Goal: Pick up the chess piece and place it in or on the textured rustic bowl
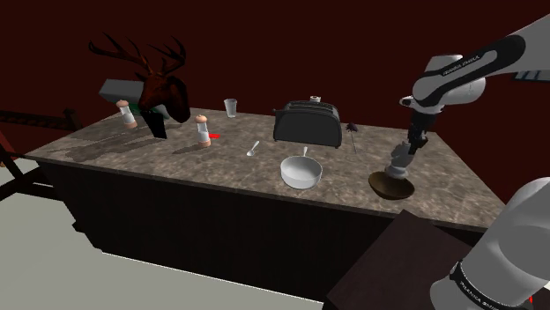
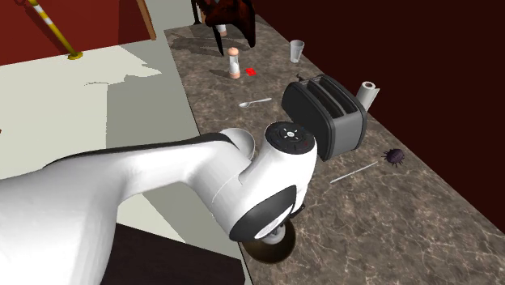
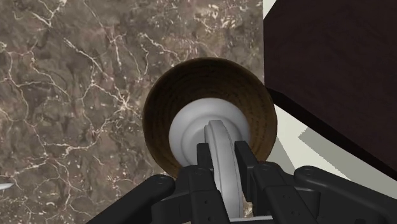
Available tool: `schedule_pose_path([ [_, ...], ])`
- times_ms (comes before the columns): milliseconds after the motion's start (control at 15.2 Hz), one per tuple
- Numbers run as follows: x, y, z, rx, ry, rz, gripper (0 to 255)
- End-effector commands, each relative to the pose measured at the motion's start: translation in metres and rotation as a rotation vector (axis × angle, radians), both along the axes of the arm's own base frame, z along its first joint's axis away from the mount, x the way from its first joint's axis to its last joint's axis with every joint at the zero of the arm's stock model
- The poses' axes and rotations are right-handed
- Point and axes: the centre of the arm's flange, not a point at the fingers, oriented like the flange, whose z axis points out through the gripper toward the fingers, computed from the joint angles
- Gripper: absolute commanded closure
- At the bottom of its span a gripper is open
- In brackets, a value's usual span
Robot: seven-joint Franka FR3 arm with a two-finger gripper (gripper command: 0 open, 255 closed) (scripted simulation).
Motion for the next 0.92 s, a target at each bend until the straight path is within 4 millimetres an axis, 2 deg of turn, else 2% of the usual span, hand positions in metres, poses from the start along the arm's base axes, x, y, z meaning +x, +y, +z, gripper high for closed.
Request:
schedule_pose_path([
  [0,-0.001,0.000,-0.010,-0.001,-0.001,0.000,255],
  [528,-0.001,0.000,-0.052,-0.001,-0.001,0.000,255],
  [858,-0.001,0.000,-0.052,-0.001,-0.001,0.000,255],
])
